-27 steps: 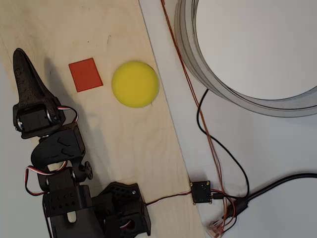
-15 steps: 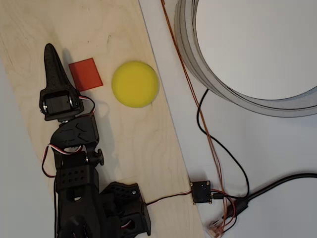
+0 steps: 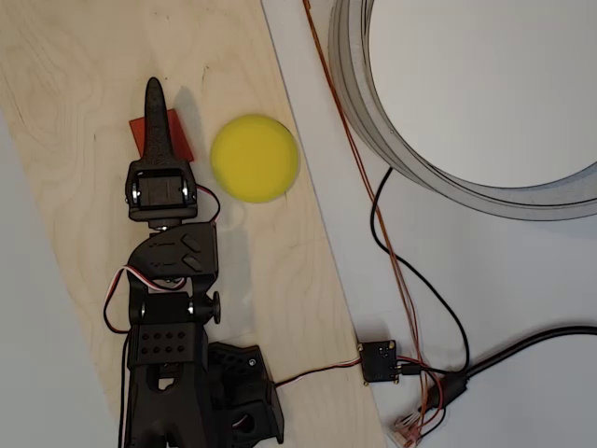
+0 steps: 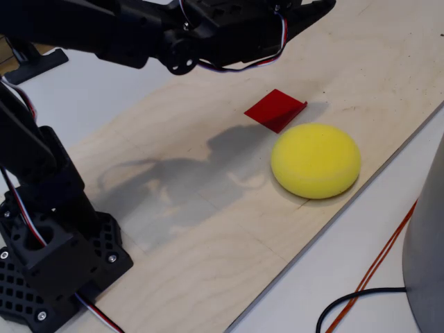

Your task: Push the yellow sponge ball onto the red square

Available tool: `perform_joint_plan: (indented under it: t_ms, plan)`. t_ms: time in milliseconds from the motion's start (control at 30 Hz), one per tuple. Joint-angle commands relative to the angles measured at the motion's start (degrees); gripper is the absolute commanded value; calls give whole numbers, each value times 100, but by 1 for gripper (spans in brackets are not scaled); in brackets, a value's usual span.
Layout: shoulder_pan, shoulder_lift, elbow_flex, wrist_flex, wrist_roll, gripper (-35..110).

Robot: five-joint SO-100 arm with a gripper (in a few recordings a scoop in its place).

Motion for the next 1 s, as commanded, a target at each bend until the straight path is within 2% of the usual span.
perform_joint_plan:
  t_ms: [0,300,633,967]
  plan:
    - [246,589,70,308,62,14]
    - [905,1292,-35,1775,431,16]
    - [1626,1811,-79,2971,167,16]
    - [1846,2320,-237,4447,246,16]
